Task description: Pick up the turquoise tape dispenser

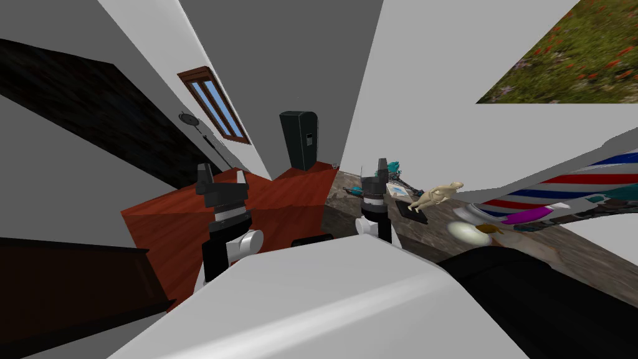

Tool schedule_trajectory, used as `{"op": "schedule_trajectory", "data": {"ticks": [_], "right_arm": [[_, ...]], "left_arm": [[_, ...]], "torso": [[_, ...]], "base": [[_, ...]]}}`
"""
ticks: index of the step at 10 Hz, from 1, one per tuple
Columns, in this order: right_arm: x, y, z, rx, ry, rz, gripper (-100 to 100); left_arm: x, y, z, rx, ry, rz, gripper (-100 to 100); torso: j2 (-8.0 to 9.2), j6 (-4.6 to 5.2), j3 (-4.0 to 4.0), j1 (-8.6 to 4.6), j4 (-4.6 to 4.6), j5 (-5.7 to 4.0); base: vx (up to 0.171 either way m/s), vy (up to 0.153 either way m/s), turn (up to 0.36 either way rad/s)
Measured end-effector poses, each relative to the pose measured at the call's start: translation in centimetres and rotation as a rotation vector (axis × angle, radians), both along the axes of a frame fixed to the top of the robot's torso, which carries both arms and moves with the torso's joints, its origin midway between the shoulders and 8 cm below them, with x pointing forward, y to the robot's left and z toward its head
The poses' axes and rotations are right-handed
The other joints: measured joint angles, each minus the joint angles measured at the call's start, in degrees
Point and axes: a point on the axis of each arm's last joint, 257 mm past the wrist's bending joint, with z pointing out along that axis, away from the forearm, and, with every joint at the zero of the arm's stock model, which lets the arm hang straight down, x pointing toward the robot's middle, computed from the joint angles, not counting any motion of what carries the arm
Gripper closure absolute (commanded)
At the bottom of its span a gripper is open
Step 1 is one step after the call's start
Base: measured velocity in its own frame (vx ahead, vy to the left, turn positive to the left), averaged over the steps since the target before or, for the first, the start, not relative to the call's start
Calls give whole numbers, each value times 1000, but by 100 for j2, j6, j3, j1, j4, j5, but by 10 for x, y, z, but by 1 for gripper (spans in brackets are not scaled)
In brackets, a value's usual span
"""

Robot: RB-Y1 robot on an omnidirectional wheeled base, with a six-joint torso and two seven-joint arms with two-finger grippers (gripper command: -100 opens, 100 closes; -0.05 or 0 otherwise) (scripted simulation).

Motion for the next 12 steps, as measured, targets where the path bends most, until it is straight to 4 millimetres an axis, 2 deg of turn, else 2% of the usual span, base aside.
{"op": "schedule_trajectory", "data": {"ticks": [4, 7, 9, 10, 12], "right_arm": [[14, 4, -44, -138, 137, -5, -100], [26, -4, -102, -274, 290, -25, -100], [27, -8, -122, -349, 351, -28, -100], [26, -14, -144, -401, 406, -37, -100], [27, -19, -174, -480, 472, -41, -100]], "left_arm": [[0, 0, 0, 0, 0, 0, 0], [0, 0, 0, 0, 0, 0, 0], [0, 0, 0, 0, 0, 0, 0], [0, 0, 0, 0, 0, 0, 0], [0, 0, 0, 0, 0, 0, 0]], "torso": [[32, 0, 18, 20, 7, 5], [44, 1, 25, 33, 9, 7], [28, 0, 16, 24, 7, 6], [32, 0, 19, 30, 7, 6], [20, -1, 12, 19, 5, 4]], "base": [[-79, 61, -27], [-94, 84, -19], [-72, 76, -1], [-60, 63, -11], [-39, 51, 8]]}}
